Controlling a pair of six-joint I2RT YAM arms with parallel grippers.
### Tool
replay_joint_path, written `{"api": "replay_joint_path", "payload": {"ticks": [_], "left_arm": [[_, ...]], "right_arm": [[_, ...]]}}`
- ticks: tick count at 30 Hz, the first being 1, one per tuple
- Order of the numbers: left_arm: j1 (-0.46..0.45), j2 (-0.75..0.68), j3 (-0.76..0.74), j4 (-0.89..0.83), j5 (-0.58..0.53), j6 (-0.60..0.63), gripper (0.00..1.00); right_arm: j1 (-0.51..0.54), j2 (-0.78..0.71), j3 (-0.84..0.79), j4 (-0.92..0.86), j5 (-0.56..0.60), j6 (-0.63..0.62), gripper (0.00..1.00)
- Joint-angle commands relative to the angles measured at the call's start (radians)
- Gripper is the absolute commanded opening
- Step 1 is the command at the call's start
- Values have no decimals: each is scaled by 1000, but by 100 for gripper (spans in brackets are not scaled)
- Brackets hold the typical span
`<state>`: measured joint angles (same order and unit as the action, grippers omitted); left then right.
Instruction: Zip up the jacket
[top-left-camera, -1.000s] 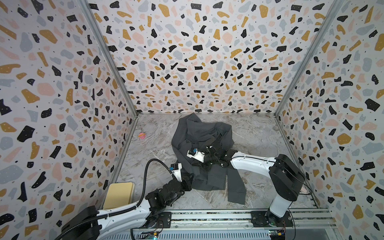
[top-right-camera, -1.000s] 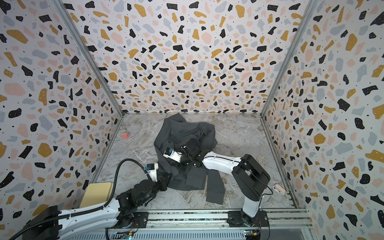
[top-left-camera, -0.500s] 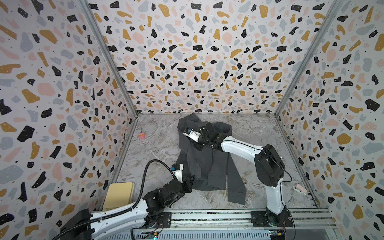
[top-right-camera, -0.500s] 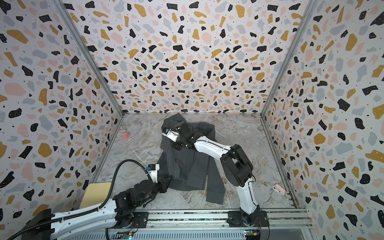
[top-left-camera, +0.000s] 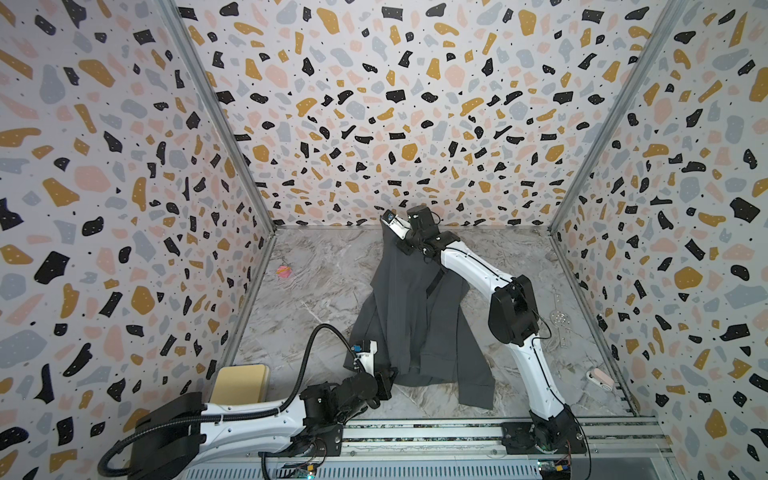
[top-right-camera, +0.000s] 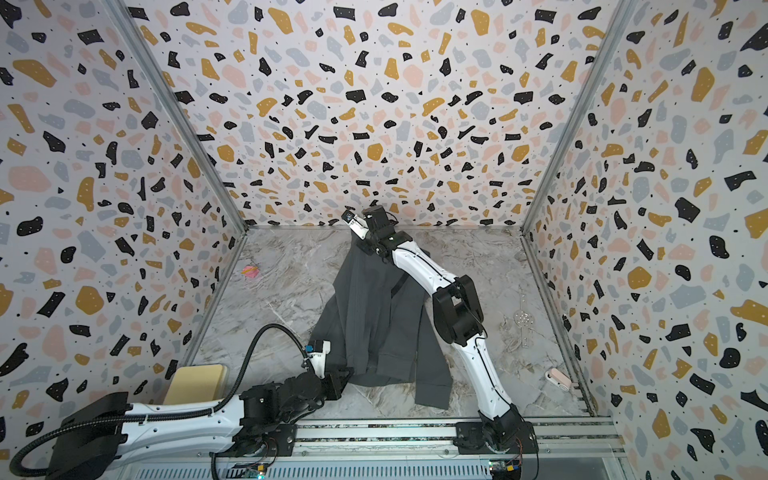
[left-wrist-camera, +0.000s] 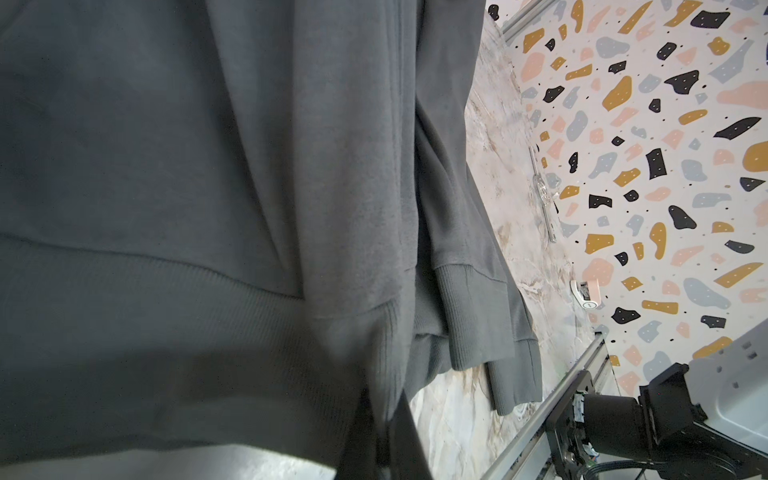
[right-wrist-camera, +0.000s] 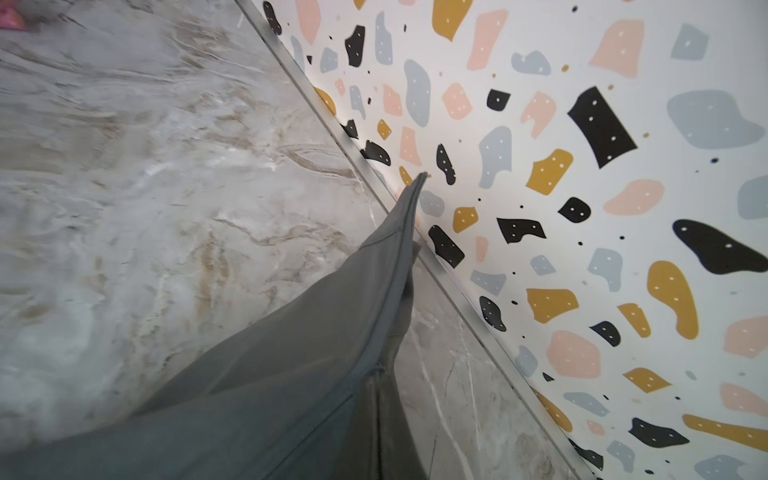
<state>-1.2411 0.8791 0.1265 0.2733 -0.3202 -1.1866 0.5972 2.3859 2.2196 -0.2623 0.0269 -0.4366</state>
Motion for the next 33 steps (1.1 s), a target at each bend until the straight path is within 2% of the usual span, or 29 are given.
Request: {"api": "replay_joint_path", "payload": {"ticks": [1, 10, 17, 21, 24, 26, 29, 30, 31, 33], "left_arm": [[-71, 8, -52, -44, 89, -109, 0], [-210, -45, -62, -239, 56, -305, 0], [-251, -102, -76, -355, 50, -428, 0], [-253, -112, -65, -380, 29, -436, 0], [-254, -97, -46, -340, -11, -398, 0], [-253, -83, -13, -316, -50, -341, 0], [-253, -53, 69, -307, -115, -210, 36], [-254, -36, 101, -308, -139, -158, 49], [-253, -18, 135, -321, -165, -116, 59], [-253, 29, 194, -340, -204, -47, 68]], "right_arm": [[-84, -4, 92, 125, 120, -3, 0], [-188, 66, 123, 219, 50, 127, 0], [-251, 96, 112, 279, 31, 185, 0], [-286, 96, 108, 287, 23, 243, 0], [-294, 77, 83, 283, 4, 267, 0], [-294, 55, 78, 243, -24, 309, 15], [-296, 1, 77, 122, -75, 431, 48], [-298, -25, 68, 77, -102, 475, 55], [-303, -60, 42, 44, -137, 517, 56], [-308, -151, -67, 25, -194, 578, 59]]}}
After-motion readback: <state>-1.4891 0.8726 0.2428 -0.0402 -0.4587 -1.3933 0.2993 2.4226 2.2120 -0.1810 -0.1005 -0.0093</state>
